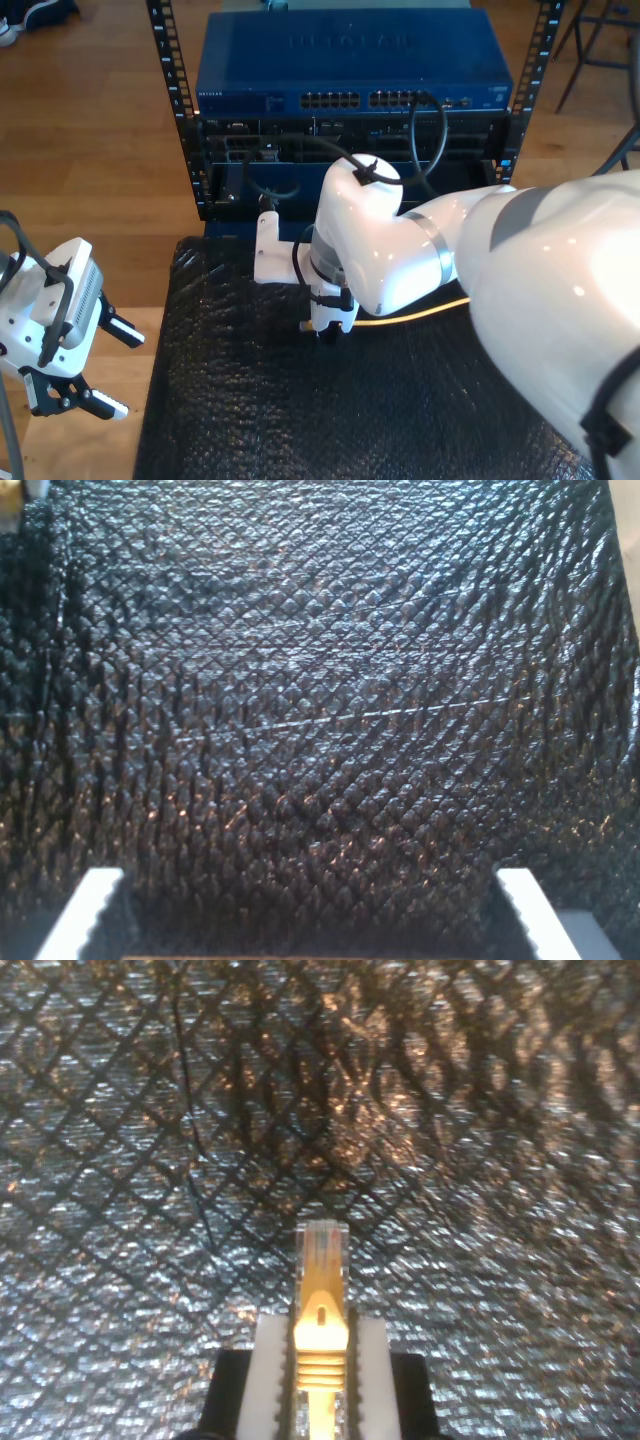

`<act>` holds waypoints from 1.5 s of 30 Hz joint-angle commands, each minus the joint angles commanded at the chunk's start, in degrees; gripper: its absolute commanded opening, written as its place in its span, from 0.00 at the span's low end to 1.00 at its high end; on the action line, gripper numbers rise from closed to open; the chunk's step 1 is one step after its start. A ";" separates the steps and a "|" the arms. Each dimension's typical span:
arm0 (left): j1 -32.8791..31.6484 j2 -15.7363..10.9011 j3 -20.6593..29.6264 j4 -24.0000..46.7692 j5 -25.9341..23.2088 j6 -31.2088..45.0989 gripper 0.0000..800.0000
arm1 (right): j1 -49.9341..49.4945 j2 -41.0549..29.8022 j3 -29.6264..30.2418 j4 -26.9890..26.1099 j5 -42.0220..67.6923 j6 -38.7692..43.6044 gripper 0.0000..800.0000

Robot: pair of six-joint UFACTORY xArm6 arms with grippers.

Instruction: Grab the cable and plug it in

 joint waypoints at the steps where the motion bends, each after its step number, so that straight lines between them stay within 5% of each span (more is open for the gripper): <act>1: 0.09 -0.09 0.00 0.00 0.00 -0.09 1.00 | -0.09 -0.97 0.35 0.00 0.70 -0.09 0.01; 9: 0.09 -0.53 0.09 -0.53 2.29 -0.26 1.00 | -0.62 -9.67 4.31 0.26 5.19 -1.49 0.01; 30: -0.79 -0.88 -3.52 -18.29 10.11 -0.26 1.00 | -1.67 -25.23 6.77 2.29 16.26 -2.20 0.01; 45: -13.36 -0.26 -8.26 -28.31 9.41 -7.47 1.00 | -4.31 -25.93 2.11 10.37 22.68 -5.36 0.01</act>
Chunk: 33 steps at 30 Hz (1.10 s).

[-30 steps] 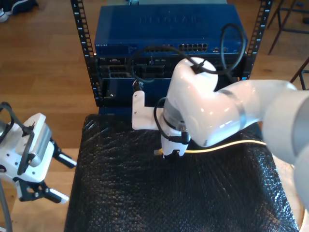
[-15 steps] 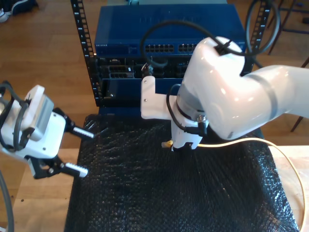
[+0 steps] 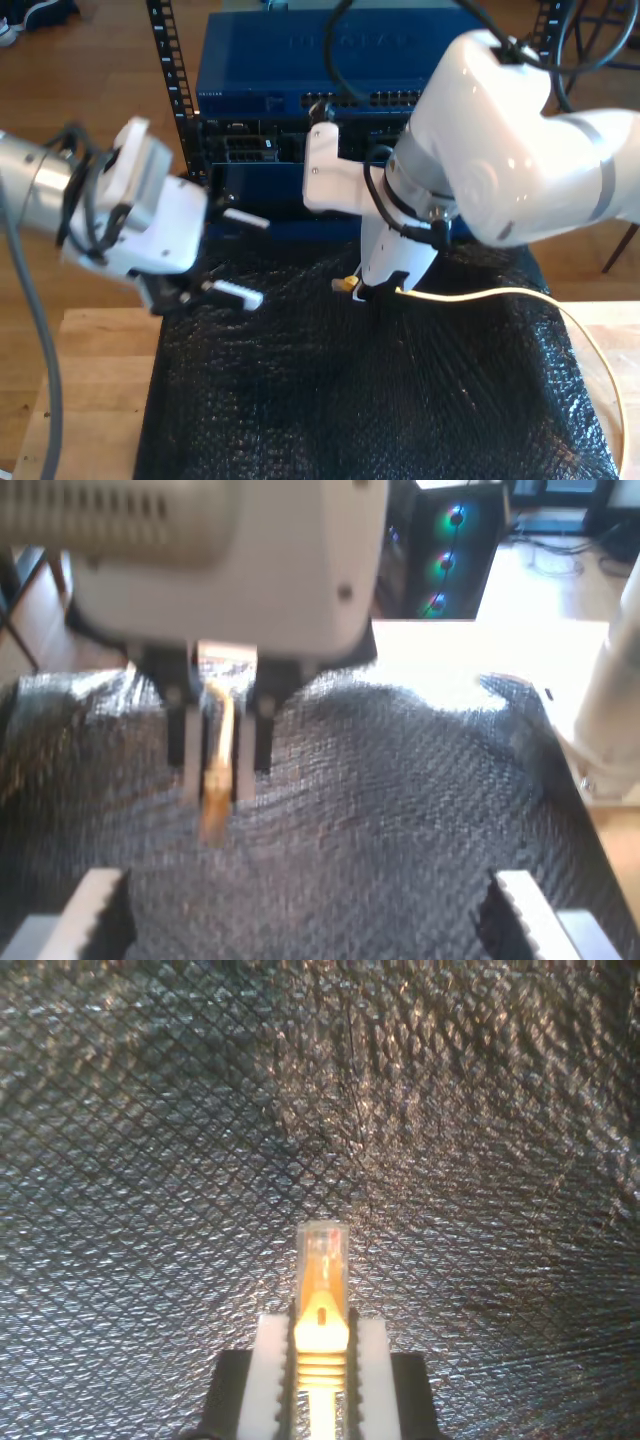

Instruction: Grab the cable and plug it in

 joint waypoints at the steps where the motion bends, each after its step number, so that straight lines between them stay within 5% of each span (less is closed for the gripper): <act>1: -0.44 -0.09 -0.35 0.00 -0.09 -0.70 1.00 | -0.09 -0.18 -0.35 0.44 0.70 -0.09 0.01; 4: -0.26 -1.14 -0.09 -0.53 -0.09 -1.41 1.00 | -0.09 -2.64 -0.18 0.70 2.73 -0.09 0.01; 8: 0.88 -9.49 4.75 -0.53 1.85 -3.96 1.00 | 0.09 -9.41 3.69 2.55 5.19 -0.53 0.01; 10: 1.05 -11.25 6.33 -0.44 2.20 -5.54 1.00 | 0.09 -10.99 4.48 2.90 5.27 -1.32 0.01; 14: 0.88 -7.74 5.71 -0.44 1.58 -4.48 1.00 | 0.18 -11.08 5.27 2.90 5.27 -1.49 0.01; 21: 0.88 -5.63 6.24 -0.53 1.14 -2.81 1.00 | -0.26 -10.37 5.71 3.08 5.10 -2.46 0.01; 33: -0.18 2.81 -0.35 -0.62 -2.02 -2.55 1.00 | -1.05 -6.77 1.58 4.48 5.10 -2.55 0.01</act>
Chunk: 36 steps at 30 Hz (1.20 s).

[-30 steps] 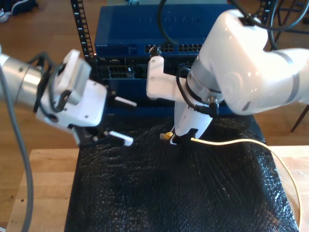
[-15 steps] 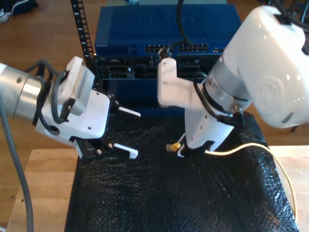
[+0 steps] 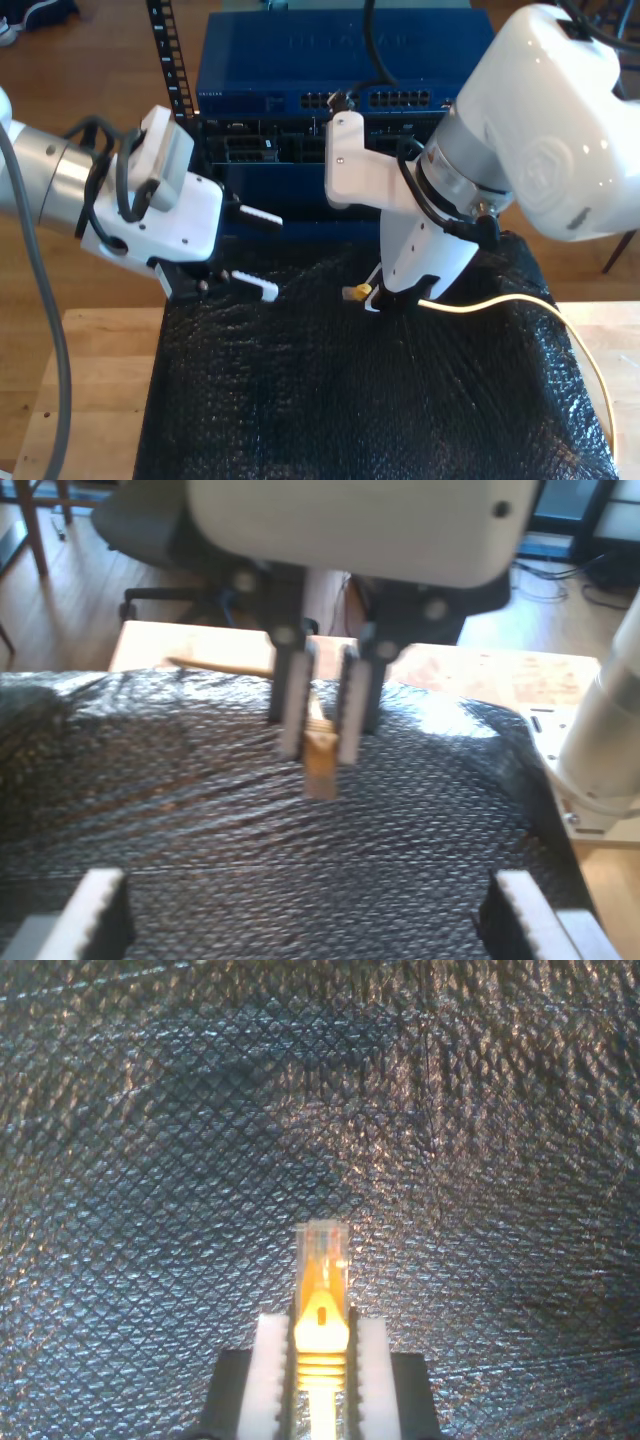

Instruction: Grab the cable and plug it in

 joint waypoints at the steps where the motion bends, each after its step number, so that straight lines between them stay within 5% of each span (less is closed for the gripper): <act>1: -0.62 0.09 -0.26 0.00 -0.09 0.00 1.00 | 0.00 0.26 -0.79 0.18 0.00 0.00 0.01; 11: -7.21 0.26 -0.62 0.00 -3.08 0.00 1.00 | 0.00 3.87 -5.63 1.85 0.26 0.00 0.01; 36: -7.38 3.16 -6.07 -4.57 -5.71 0.62 1.00 | -1.58 6.42 -11.43 6.15 1.85 -0.09 0.01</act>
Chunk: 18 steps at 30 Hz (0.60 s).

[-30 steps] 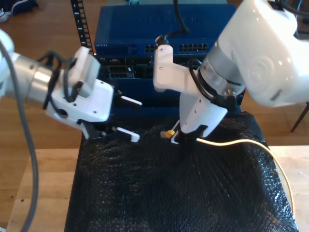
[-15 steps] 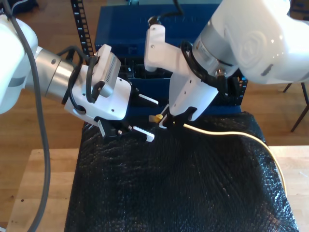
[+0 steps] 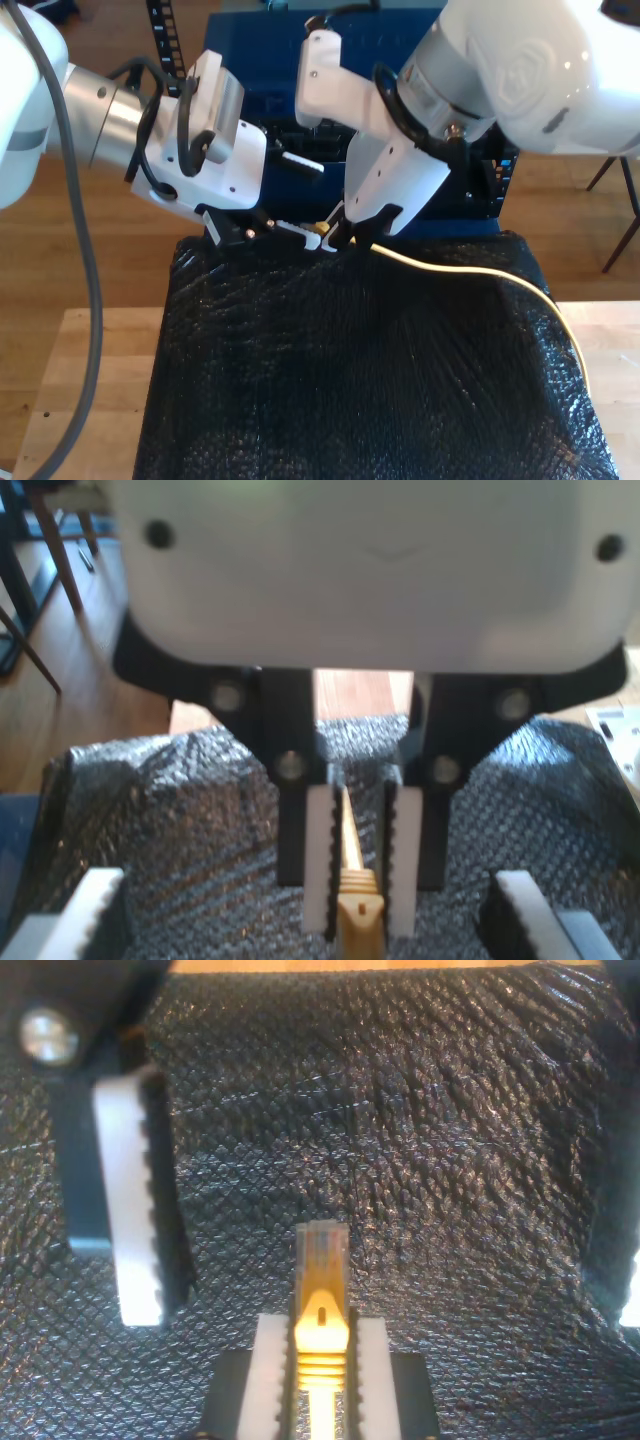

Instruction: Grab the cable and plug it in

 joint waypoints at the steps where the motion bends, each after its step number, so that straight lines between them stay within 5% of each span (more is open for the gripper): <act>1: 0.00 0.00 0.00 -0.26 0.00 0.00 1.00 | -0.18 0.00 -0.18 0.09 0.00 0.00 0.01; 18: 0.18 0.00 0.00 -0.26 0.53 0.00 1.00 | -5.45 -0.09 0.09 8.00 1.67 -5.01 0.01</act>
